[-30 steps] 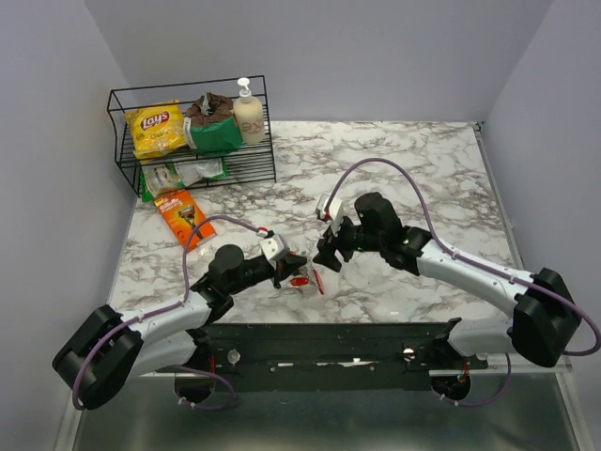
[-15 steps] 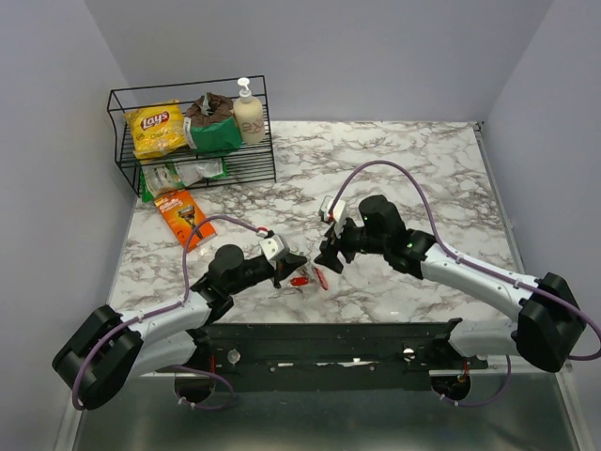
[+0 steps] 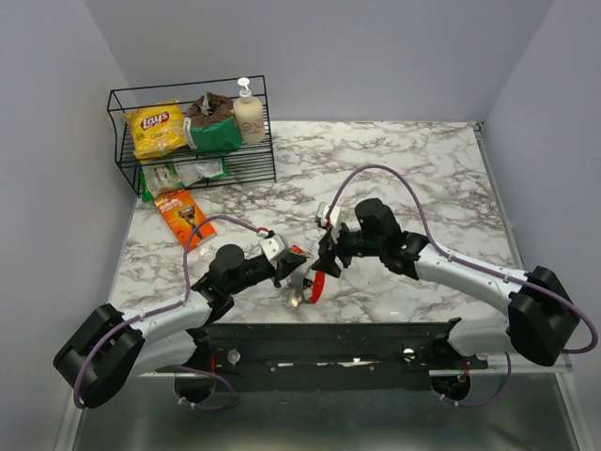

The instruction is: Put the keys on the keyring

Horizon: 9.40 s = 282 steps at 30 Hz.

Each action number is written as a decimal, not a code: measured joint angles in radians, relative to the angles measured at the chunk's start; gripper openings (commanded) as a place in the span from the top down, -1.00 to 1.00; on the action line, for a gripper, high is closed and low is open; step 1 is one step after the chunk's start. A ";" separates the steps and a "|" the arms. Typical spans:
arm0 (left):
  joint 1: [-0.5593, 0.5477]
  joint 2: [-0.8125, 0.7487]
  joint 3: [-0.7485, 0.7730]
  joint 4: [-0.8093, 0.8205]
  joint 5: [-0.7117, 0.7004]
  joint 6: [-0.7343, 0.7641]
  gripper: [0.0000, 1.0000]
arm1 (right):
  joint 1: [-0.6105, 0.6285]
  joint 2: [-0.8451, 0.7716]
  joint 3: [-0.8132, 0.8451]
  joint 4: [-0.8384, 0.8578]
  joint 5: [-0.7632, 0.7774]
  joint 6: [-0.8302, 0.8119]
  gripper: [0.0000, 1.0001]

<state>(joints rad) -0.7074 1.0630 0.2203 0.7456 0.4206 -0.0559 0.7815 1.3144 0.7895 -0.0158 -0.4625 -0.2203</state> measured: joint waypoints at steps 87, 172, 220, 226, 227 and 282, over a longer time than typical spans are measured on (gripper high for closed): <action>-0.007 -0.167 0.151 -0.622 -0.238 -0.398 1.00 | -0.046 0.090 0.096 -0.031 0.085 0.166 -0.52; 0.093 0.391 0.434 -0.634 -0.108 -0.314 0.24 | -0.142 0.114 0.097 0.019 -0.056 0.193 -0.33; 0.100 0.201 0.370 -0.563 -0.074 -0.229 1.00 | -0.153 0.101 0.086 0.053 -0.357 0.115 -0.13; 0.100 0.181 0.361 -0.560 -0.066 -0.216 1.00 | -0.154 0.099 0.086 0.057 -0.383 0.109 -0.14; 0.100 0.181 0.359 -0.561 -0.065 -0.216 1.00 | -0.153 0.099 0.086 0.058 -0.384 0.109 -0.14; 0.198 0.300 0.338 -0.593 -0.079 -0.293 -0.01 | -0.154 0.334 0.193 0.025 -0.227 0.235 -0.25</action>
<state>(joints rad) -0.5098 1.3628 0.5587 0.1524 0.3416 -0.3492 0.6270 1.6482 0.9821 0.0090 -0.6899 0.0151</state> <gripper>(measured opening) 0.533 0.624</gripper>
